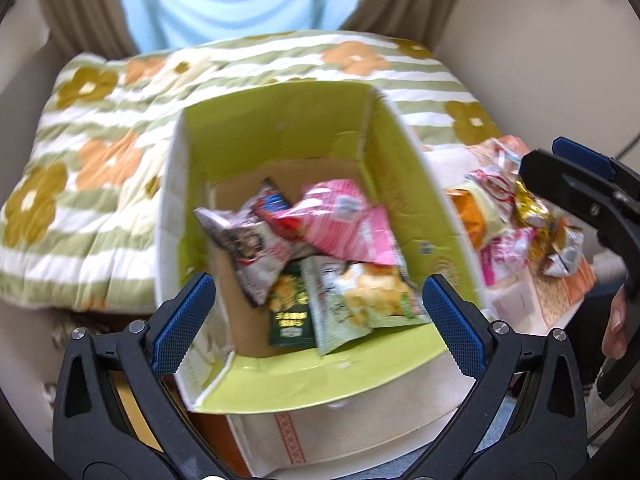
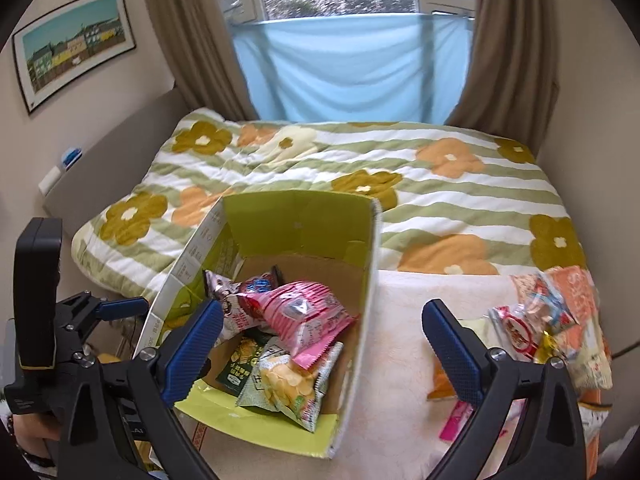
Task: Organize snacks
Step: 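Move both tools back toward the remaining snacks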
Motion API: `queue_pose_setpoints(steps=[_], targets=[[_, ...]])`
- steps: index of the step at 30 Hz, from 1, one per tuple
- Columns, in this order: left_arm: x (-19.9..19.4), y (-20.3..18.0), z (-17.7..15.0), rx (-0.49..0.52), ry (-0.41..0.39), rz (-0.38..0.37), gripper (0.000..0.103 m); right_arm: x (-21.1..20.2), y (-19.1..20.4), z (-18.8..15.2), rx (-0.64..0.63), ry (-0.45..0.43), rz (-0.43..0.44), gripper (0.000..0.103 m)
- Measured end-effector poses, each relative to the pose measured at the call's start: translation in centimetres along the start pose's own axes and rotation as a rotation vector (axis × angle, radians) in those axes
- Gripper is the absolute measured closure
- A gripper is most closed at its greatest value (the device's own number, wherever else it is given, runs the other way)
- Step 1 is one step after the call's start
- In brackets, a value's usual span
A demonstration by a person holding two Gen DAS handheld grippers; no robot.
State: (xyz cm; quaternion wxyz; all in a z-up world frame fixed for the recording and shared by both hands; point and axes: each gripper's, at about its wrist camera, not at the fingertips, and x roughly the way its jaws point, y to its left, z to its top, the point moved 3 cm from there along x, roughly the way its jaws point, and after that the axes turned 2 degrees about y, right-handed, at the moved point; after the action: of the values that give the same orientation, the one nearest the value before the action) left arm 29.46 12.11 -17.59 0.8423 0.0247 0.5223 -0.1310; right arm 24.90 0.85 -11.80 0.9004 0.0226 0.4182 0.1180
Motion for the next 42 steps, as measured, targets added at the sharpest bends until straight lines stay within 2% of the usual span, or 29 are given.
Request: queue_pose_setpoints(steps=[9, 13, 16, 23, 28, 31, 36, 42], targets=[[-0.9, -7.2, -0.1, 0.094, -0.029, -0.093, 0.0, -6.7, -7.1, -2.3, 0.112, -0.066, -0.147, 0.004], [-0.5, -11.1, -0.4, 0.1, -0.031, -0.117, 0.0, -9.6, -11.6, -4.4, 0.159, -0.109, -0.251, 0.004], [0.2, -14.5, -1.1, 0.086, -0.009, -0.119, 0.0, -10.7, -14.3, -6.1, 0.184, -0.114, -0.274, 0.004], [3.6, -22.2, -3.9, 0.014, 0.101, -0.134, 0.0, -11.8, -21.6, -11.1, 0.262, -0.055, -0.261, 0.004], [7.2, -26.1, -6.7, -0.13, 0.17, -0.112, 0.0, -10.4, -24.3, -14.7, 0.28, 0.01, -0.22, 0.004], [9.0, -27.5, -8.1, -0.187, 0.178, -0.076, 0.0, -9.3, -26.4, -16.6, 0.314, 0.039, -0.182, 0.004], [12.5, -28.9, -9.3, -0.239, 0.214, -0.022, 0.0, -6.9, -28.6, -18.7, 0.326, 0.074, -0.188, 0.004], [15.8, -30.2, -10.0, -0.222, 0.254, 0.037, 0.0, -5.0, -29.5, -20.3, 0.347, 0.098, -0.2, 0.004]])
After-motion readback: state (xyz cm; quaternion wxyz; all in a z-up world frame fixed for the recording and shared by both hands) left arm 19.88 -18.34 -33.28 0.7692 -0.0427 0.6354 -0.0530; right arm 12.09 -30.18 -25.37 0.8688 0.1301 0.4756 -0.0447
